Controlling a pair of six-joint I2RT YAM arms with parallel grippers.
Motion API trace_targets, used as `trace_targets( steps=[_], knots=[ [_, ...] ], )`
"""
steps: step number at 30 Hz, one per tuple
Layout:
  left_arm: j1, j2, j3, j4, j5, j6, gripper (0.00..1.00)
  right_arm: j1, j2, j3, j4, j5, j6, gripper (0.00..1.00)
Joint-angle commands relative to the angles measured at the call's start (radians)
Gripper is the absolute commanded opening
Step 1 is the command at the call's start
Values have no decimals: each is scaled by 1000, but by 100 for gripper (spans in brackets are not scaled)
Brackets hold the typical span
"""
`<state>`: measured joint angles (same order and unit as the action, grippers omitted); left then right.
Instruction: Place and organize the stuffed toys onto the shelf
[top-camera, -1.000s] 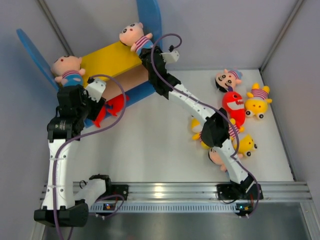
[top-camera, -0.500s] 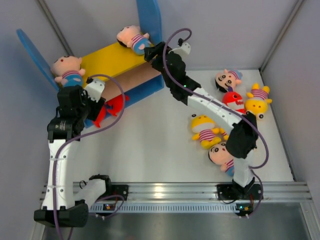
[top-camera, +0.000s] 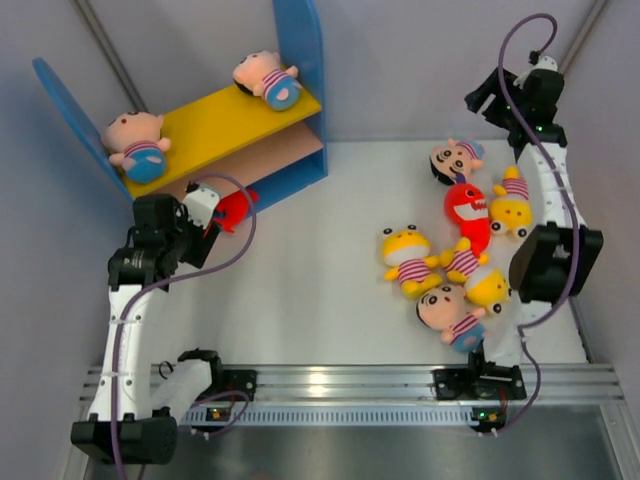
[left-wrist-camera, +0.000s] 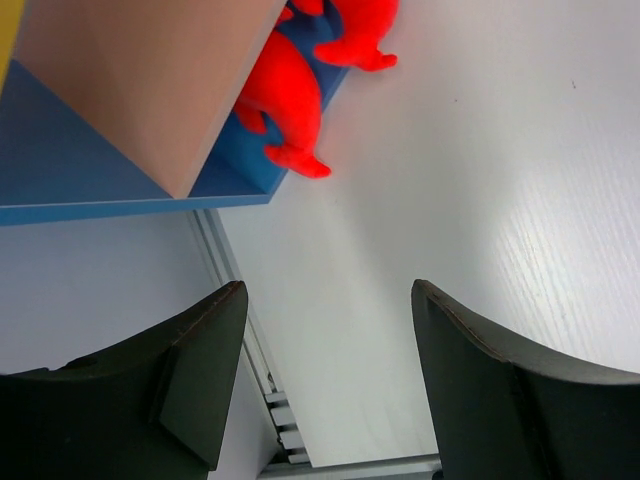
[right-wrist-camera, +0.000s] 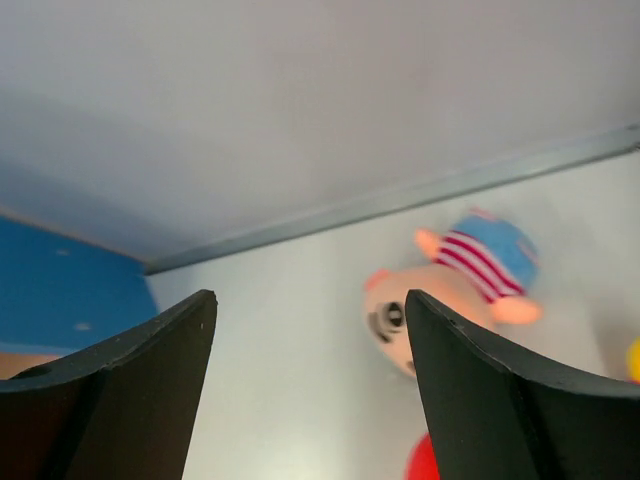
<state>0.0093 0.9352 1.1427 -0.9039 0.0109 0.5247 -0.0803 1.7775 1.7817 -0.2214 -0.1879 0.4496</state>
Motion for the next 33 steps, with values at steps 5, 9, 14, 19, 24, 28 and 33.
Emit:
trace_targets(
  steps=[5,9,14,19,24,28,33],
  knots=[
    [-3,33,-23,-23,0,-12,73,-159,497,477,-302,-209,-178,76],
    [0,95,28,-41,3,9,72,-194,600,482,-167,-251,-150,77],
    [23,157,72,-49,8,14,72,-207,744,574,3,-439,-71,81],
    [41,211,106,-47,-52,29,71,-205,852,575,39,-466,-8,79],
    [64,238,138,-49,-71,31,71,-208,865,539,10,-418,-45,75],
    [67,251,150,-49,-62,21,71,-204,843,461,30,-464,-34,39],
    [67,241,158,-49,-37,11,71,-202,735,390,85,-452,-6,0]
  ],
)
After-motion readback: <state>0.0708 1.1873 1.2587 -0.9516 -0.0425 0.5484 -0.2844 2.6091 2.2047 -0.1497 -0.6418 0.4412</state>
